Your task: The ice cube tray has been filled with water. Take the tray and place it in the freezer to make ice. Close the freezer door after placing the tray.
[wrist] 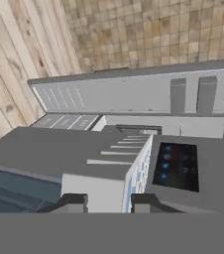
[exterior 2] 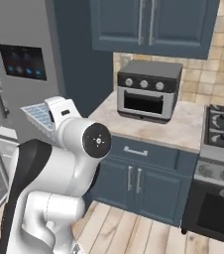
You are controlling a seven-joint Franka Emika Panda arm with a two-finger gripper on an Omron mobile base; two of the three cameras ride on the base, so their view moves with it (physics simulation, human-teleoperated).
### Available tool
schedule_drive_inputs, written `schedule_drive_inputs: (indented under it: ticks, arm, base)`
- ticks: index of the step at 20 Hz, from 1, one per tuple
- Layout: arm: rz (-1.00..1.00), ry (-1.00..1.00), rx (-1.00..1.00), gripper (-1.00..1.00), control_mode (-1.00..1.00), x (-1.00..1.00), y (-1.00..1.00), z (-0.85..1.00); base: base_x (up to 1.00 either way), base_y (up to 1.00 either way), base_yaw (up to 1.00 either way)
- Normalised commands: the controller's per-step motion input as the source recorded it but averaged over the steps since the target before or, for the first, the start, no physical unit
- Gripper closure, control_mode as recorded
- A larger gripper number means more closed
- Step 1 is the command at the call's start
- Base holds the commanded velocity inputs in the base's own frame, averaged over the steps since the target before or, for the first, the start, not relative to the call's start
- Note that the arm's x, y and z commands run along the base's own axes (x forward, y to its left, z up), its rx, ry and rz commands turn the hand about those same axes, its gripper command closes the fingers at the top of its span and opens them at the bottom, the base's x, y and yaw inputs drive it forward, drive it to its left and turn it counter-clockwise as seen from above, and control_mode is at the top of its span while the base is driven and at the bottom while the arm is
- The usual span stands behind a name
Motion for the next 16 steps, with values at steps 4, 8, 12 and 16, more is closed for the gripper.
schedule_drive_inputs:
  ticks: [4,8,12,16]
  arm:
    - [0.00,0.00,0.00,1.00,1.00,0.00,0.00,0.00]
    - [0.00,0.00,0.00,1.00,1.00,0.00,0.00,0.00]
    - [0.00,0.00,0.00,1.00,1.00,0.00,0.00,0.00]
    - [0.00,0.00,0.00,1.00,1.00,0.00,0.00,0.00]
  base:
    - [-0.03,1.00,-0.33]
    - [0.00,1.00,-0.33]
    - [0.00,0.95,-0.32]
    - [0.14,0.78,-0.29]
